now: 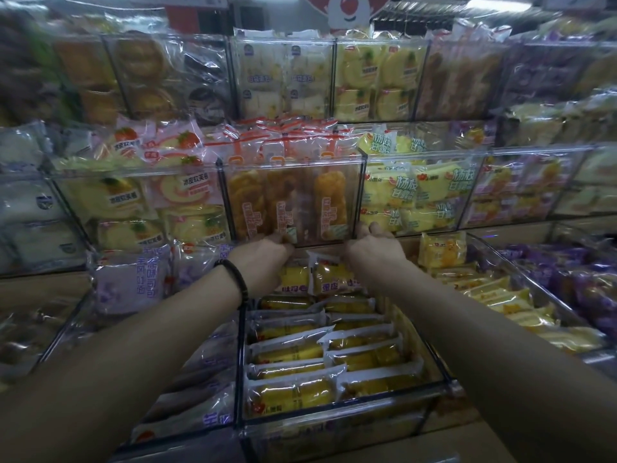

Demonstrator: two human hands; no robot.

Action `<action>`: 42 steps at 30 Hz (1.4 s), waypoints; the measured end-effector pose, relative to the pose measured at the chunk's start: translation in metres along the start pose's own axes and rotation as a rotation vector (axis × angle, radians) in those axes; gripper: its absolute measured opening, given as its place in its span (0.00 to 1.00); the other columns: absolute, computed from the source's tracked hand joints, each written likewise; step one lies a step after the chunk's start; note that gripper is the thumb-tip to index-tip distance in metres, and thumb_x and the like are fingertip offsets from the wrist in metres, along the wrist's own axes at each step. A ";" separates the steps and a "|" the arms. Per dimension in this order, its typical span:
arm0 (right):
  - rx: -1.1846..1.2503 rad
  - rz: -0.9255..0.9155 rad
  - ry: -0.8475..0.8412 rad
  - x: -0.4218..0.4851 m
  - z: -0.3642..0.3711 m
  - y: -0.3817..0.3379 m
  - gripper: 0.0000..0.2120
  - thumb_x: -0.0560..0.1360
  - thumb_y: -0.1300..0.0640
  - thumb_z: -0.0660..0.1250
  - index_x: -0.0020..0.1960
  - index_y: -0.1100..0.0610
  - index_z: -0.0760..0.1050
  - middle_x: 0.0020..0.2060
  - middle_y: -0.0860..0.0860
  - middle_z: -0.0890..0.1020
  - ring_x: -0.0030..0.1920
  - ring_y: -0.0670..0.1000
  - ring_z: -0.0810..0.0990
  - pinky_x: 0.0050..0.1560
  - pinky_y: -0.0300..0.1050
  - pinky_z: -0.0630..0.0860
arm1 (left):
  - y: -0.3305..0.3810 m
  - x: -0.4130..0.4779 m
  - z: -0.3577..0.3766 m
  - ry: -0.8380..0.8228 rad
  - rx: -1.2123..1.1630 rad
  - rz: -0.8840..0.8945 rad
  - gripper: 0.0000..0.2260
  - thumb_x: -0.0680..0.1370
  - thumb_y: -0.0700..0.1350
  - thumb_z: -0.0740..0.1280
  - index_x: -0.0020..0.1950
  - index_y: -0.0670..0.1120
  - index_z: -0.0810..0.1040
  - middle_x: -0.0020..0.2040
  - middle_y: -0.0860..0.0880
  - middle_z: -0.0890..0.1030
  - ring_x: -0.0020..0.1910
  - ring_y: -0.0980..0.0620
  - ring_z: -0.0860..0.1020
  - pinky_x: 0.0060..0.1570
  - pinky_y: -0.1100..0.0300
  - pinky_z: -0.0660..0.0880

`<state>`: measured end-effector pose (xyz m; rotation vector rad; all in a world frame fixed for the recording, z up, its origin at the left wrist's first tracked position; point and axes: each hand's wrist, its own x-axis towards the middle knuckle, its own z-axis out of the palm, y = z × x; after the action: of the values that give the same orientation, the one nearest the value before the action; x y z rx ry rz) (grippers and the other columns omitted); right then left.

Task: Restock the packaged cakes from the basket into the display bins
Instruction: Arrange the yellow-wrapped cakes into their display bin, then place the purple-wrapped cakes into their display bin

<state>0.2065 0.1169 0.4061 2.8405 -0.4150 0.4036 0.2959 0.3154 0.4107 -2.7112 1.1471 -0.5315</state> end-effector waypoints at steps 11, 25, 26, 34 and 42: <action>0.244 0.040 0.173 -0.004 0.007 0.006 0.14 0.78 0.56 0.74 0.62 0.53 0.78 0.55 0.54 0.81 0.59 0.58 0.78 0.58 0.56 0.79 | 0.024 -0.007 -0.007 0.061 0.051 -0.028 0.27 0.75 0.47 0.74 0.72 0.49 0.69 0.64 0.44 0.74 0.62 0.39 0.73 0.52 0.46 0.78; 0.663 0.112 0.190 -0.049 -0.002 0.041 0.04 0.78 0.51 0.72 0.51 0.50 0.84 0.46 0.47 0.84 0.47 0.49 0.83 0.46 0.51 0.85 | 0.067 -0.029 -0.028 0.076 -0.469 -0.047 0.11 0.80 0.50 0.71 0.57 0.51 0.71 0.51 0.49 0.78 0.48 0.48 0.79 0.46 0.47 0.81; 0.729 0.131 0.172 -0.054 -0.006 0.043 0.04 0.78 0.50 0.73 0.50 0.50 0.84 0.45 0.47 0.85 0.46 0.48 0.84 0.45 0.50 0.85 | 0.077 -0.029 -0.034 0.033 -0.551 -0.049 0.10 0.80 0.50 0.71 0.56 0.51 0.72 0.50 0.50 0.79 0.47 0.49 0.79 0.44 0.50 0.81; 1.097 0.246 0.101 -0.129 -0.040 0.078 0.11 0.74 0.48 0.78 0.50 0.54 0.84 0.44 0.50 0.87 0.44 0.51 0.85 0.41 0.47 0.81 | 0.177 -0.031 -0.056 -0.198 -1.233 -0.072 0.09 0.83 0.43 0.67 0.62 0.47 0.71 0.54 0.44 0.82 0.44 0.47 0.86 0.41 0.51 0.84; 1.337 0.384 0.181 -0.238 -0.018 0.160 0.08 0.78 0.59 0.75 0.56 0.59 0.82 0.48 0.63 0.87 0.40 0.55 0.85 0.33 0.44 0.76 | 0.283 -0.044 -0.057 0.088 -1.150 0.160 0.07 0.79 0.48 0.72 0.55 0.54 0.77 0.45 0.53 0.84 0.42 0.53 0.84 0.37 0.57 0.78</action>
<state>-0.0669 0.0311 0.3821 3.8634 -0.9174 1.4627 0.0580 0.1499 0.3747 -3.3918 2.1765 0.1247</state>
